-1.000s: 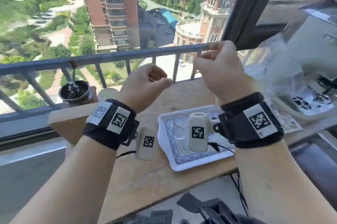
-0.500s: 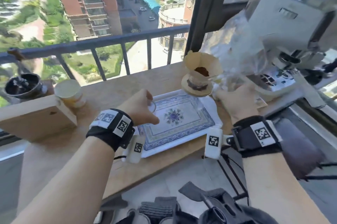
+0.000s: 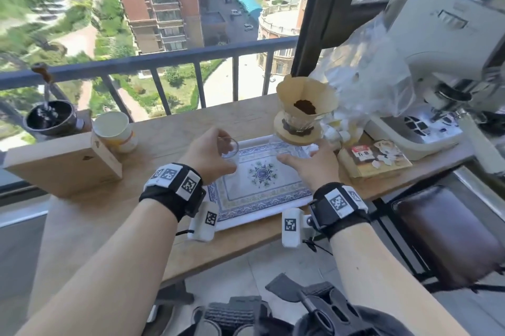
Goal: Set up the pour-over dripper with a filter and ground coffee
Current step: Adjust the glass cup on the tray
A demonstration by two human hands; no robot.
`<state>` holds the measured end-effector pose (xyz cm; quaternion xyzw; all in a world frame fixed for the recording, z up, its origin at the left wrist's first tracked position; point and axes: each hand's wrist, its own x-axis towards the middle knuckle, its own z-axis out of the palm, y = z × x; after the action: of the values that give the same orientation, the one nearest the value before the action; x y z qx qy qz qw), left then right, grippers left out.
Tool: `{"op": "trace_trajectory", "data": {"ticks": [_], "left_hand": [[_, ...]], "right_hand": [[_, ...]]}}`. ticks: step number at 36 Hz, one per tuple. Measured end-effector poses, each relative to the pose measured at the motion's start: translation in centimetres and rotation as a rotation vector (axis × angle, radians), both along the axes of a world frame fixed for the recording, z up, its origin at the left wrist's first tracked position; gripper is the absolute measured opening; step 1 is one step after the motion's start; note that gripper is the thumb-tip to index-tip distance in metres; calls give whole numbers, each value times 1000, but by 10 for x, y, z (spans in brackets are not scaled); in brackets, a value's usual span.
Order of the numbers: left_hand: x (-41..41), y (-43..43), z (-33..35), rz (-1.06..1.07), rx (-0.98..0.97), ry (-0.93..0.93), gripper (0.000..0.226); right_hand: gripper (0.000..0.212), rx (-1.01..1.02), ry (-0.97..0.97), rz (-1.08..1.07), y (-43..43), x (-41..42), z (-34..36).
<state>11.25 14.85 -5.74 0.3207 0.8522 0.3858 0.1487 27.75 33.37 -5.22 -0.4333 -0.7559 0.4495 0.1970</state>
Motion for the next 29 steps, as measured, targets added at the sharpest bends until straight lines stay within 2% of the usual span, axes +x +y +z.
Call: {"op": "trace_trajectory", "data": {"ticks": [9,20,26,29], "left_hand": [[-10,-2,4,32,18,-5,55],[-20,-8,19,71,32,-10,53],[-15,-10,29,78,15,1,81],[-10,-14,42,114,63,78,89]], "right_hand": [[93,10,-35,7,0,-17,-5],[91,9,-14,83,2,-36,4],[87,11,-17,113,-2,-39,11],[92,-11,-21,124,-8,-40,15]]}}
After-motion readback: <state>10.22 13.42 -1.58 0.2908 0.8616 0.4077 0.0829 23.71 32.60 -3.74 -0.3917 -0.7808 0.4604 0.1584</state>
